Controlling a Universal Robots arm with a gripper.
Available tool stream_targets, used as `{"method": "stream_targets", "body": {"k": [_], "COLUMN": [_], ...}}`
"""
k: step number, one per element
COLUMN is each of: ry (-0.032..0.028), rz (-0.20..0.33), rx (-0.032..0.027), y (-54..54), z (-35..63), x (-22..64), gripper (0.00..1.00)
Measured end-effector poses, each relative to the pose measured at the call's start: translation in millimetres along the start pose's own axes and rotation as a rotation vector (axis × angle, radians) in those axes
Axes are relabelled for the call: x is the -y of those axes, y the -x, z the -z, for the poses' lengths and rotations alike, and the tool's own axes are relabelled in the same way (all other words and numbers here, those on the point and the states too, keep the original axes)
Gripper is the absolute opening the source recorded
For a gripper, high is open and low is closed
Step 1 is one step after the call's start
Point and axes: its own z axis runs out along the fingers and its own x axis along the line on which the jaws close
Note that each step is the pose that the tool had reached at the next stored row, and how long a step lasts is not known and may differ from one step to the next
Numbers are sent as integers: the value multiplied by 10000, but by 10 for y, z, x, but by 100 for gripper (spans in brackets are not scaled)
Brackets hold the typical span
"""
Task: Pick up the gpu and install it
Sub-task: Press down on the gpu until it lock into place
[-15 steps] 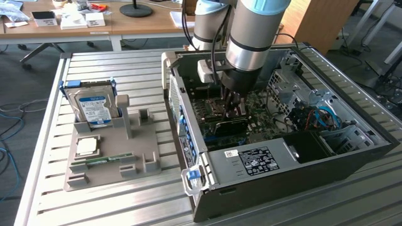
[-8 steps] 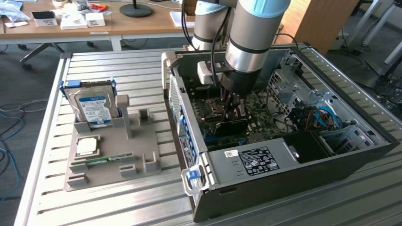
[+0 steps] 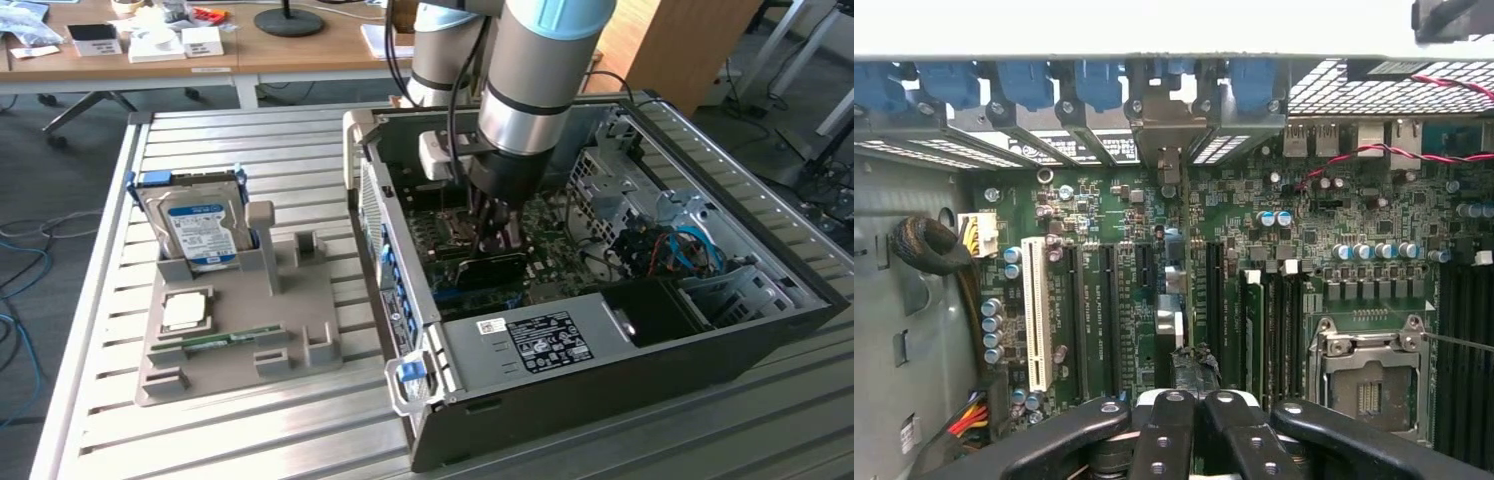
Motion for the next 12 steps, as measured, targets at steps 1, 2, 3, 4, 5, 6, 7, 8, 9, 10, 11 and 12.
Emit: {"method": "stream_targets", "body": {"k": [1,2,3,4,5,6,7,8,9,10,11,12], "ry": [1,1,2,2,2,2,0,0,2,3,2,2], "rz": [1,1,0,0,0,0,0,1,1,1,1,0], "rx": [-2,-2,-4,-3,-3,-3,-2,-3,-3,-3,-3,-2], "y": [-1,-1,-1,-1,-1,-1,-1,-2,-2,-2,-2,-2], "z": [-8,-14,-14,-14,-14,-14,-21,-27,-30,-30,-30,-30], "x": [-1,-1,-1,-1,-1,-1,-1,-1,-2,-2,-2,-2], "gripper": [11,11,11,11,11,11,11,11,11,11,11,11]}}
